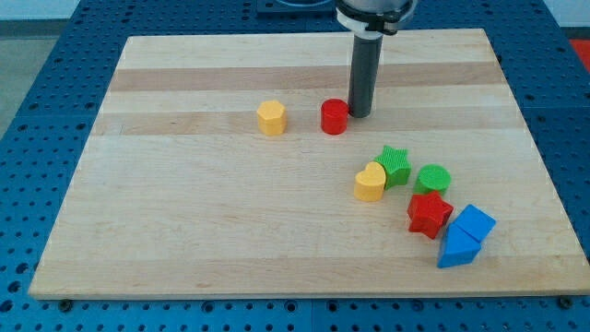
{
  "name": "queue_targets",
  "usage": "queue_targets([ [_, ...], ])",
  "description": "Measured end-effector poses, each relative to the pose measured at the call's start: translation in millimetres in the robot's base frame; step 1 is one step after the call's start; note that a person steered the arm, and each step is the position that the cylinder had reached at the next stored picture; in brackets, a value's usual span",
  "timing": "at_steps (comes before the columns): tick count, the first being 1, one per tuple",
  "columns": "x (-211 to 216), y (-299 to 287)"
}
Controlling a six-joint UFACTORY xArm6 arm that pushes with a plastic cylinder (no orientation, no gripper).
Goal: Move the red circle into the right side of the yellow hexagon
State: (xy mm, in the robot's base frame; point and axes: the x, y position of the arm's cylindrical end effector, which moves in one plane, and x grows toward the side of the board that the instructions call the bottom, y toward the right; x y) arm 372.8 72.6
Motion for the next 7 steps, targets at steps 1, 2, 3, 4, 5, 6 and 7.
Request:
queue_targets([
  [1,7,19],
  [2,14,21],
  [3,14,8],
  [4,14,-6],
  [5,14,-18],
  [6,14,-27],
  [7,14,-36],
])
